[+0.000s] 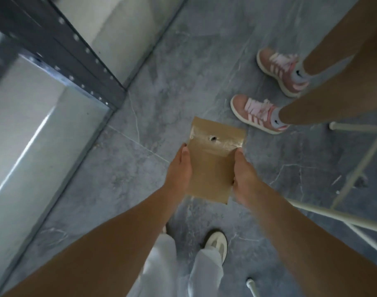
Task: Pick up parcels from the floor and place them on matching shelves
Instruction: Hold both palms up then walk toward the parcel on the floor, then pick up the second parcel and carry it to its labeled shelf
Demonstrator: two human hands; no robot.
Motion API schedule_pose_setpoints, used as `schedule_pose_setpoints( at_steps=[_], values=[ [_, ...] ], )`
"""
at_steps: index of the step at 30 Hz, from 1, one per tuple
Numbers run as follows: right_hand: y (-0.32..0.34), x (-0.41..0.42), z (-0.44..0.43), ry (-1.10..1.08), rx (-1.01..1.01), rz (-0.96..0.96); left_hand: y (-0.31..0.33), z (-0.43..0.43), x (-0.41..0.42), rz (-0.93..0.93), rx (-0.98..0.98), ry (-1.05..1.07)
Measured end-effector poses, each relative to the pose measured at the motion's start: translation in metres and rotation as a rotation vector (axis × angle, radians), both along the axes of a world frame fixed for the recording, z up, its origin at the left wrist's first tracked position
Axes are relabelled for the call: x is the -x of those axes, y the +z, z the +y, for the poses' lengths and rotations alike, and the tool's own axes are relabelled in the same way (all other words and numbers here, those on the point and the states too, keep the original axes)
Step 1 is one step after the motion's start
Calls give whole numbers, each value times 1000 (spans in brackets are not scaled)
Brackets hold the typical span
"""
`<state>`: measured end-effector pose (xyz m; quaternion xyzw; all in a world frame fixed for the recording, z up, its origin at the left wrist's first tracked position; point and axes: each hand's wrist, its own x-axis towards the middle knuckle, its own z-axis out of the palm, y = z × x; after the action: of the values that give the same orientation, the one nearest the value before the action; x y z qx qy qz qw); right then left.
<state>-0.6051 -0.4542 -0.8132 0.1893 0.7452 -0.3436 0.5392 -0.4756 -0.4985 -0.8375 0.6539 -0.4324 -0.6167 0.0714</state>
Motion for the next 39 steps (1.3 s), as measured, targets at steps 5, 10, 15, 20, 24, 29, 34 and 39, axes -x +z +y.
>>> schedule_pose_setpoints(
  at_steps=[5, 10, 15, 20, 24, 29, 34, 39],
  values=[
    [110, -18, -47, 60, 162, 5, 115, -42, -27, 4, 107, 77],
    [220, -32, -88, 168, 378, 26, 226, -78, -56, -48, 268, 142],
    [319, -43, -102, 313, 498, 17, 325, -77, -81, -31, 422, 247],
    [406, -58, -98, 459, 633, 52, 416, -53, -92, -40, 534, 402],
    [470, -74, -89, 539, 764, 116, 486, -32, -110, 4, 657, 461],
    [548, -104, -79, 677, 907, 197, 578, 1, -147, 13, 786, 503],
    [616, -148, -77, 794, 1024, 178, 648, 40, -189, -27, 861, 569],
    [674, -196, -79, 879, 1119, -26, 707, 66, -232, -91, 957, 666]
  ],
)
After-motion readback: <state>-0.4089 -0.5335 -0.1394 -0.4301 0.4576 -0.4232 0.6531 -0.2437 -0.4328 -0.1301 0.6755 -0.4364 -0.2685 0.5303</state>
